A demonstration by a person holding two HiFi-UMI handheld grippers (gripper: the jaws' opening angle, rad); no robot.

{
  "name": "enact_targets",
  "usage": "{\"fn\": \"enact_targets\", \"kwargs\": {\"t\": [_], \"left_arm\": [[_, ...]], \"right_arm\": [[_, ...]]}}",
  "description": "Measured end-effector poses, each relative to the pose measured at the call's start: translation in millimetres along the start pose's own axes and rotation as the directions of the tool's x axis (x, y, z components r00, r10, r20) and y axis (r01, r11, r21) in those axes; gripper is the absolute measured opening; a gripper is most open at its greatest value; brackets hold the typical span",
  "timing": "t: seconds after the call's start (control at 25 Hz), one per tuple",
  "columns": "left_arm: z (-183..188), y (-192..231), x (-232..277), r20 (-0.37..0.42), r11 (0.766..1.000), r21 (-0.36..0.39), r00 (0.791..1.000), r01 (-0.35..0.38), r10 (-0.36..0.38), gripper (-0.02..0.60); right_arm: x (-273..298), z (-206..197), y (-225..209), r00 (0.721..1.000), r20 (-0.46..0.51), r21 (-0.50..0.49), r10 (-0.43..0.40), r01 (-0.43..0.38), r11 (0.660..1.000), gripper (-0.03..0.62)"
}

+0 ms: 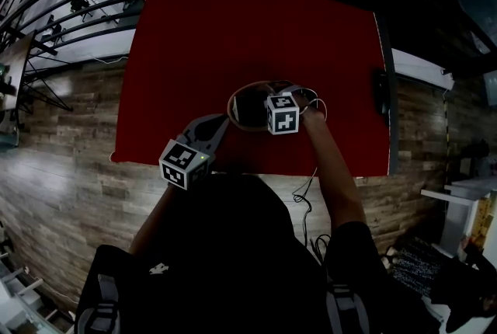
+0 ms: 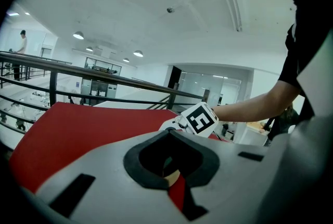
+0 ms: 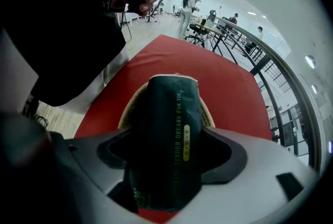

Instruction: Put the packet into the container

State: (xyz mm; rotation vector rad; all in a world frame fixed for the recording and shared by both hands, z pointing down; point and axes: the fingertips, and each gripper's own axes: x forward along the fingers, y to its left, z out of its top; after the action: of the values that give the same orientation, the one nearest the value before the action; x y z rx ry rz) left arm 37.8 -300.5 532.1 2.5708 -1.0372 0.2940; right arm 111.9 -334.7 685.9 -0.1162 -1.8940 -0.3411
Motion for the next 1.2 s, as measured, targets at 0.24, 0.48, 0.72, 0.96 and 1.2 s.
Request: {"fn": "enact_targets", "kwargs": {"t": [0.24,0.48,0.72,0.96,1.2], "left_arm": [[2.6,0.1,2.5,0.0,1.0,-0.001,1.0,0.007,-0.007,0.009],[2.7,6.0,5.0,-0.001,1.0,-0.004,1.0,0.006,-0.006,0.009],[1.6,9.9,5.8,0.002,1.0,-0.01,1.0,-0.003,0.003,0.009],[4.3,8.5,10.0,0.003,1.0,-0.011,1.0,0.001,-0.001,0.009],[2.6,7.8,9.6,-0.001,1.0,-0.011,1.0,0.003,-0.003,0.009]], "right_arm": [[-1.1,-0.4,2.3,0.999,0.008,0.024,0.036,-0.036,0.999,0.379],[2.2,-1.7,-0.9,0.996,0.003,0.039,0.084,-0.084,0.996,0.379],[13.1,-5.2,4.9,0.993,-0.036,0.029,0.11,-0.109,0.994,0.379],[16.1,-9.3,7.0,0.997,-0.005,0.032,0.083,-0.083,0.996,0.379],[19.4,-11.6,9.6,0.995,0.054,0.046,0.083,-0.085,0.995,0.38]]}}
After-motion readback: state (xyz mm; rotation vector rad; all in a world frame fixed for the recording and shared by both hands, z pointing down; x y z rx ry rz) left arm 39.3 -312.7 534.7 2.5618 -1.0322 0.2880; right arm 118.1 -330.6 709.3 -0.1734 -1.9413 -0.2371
